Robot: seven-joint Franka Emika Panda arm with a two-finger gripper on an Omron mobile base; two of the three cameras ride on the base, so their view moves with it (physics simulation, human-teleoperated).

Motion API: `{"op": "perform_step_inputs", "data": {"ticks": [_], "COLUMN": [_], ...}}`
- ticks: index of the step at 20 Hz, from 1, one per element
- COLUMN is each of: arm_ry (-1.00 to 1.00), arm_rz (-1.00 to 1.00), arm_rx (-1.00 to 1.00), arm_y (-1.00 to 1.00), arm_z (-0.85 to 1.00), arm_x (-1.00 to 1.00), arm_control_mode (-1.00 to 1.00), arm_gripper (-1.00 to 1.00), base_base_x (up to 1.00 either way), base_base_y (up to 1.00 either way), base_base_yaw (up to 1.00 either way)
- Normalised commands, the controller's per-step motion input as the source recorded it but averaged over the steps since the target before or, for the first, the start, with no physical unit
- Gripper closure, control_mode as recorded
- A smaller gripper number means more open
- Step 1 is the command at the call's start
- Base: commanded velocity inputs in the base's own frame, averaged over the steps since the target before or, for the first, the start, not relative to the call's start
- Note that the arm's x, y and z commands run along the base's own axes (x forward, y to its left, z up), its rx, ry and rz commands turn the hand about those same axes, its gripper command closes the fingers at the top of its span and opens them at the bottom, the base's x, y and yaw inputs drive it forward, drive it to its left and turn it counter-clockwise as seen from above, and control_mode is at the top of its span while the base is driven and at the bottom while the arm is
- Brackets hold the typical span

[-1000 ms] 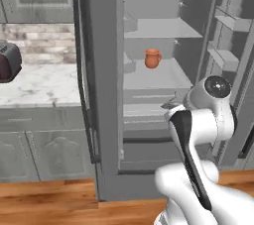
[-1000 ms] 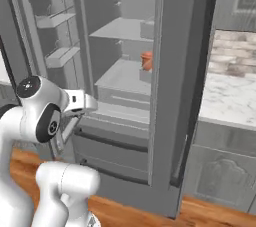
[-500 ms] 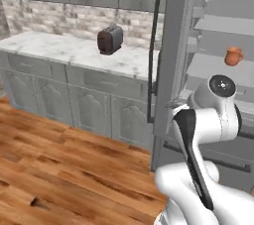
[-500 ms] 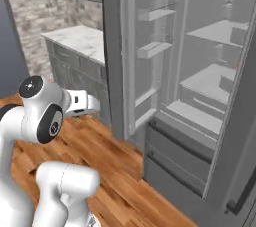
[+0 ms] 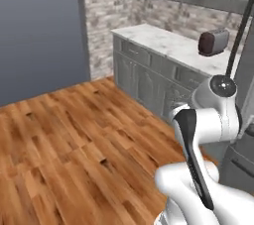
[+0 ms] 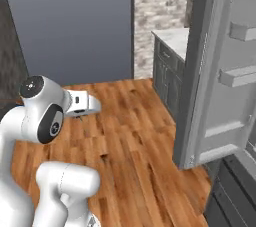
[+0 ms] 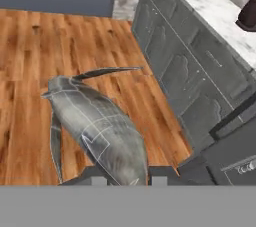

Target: Take the fish out of the fridge, briefly rinse it in the sink, and place it on the tray next to the sink.

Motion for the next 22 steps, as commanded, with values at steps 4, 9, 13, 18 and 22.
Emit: {"op": "perform_step_inputs", "data": {"ticks": [4, 9, 13, 18, 22], "arm_ry": [0.0, 0.0, 0.0, 0.0, 0.0], "arm_rz": [0.0, 0.0, 0.0, 0.0, 0.0], "arm_rx": [0.0, 0.0, 0.0, 0.0, 0.0], "arm_y": [0.0, 0.0, 0.0, 0.0, 0.0], "arm_z": [0.0, 0.0, 0.0, 0.0, 0.0], "arm_x": [0.0, 0.0, 0.0, 0.0, 0.0], "arm_control_mode": [1.0, 1.0, 1.0, 1.0, 1.0], "arm_gripper": [1.0, 1.0, 1.0, 1.0, 1.0], "base_base_x": [-0.01, 0.0, 0.0, 0.0, 0.0], "base_base_y": [0.0, 0.0, 0.0, 0.0, 0.01], "base_base_yaw": [0.9, 0.91, 0.93, 0.93, 0.93]}}
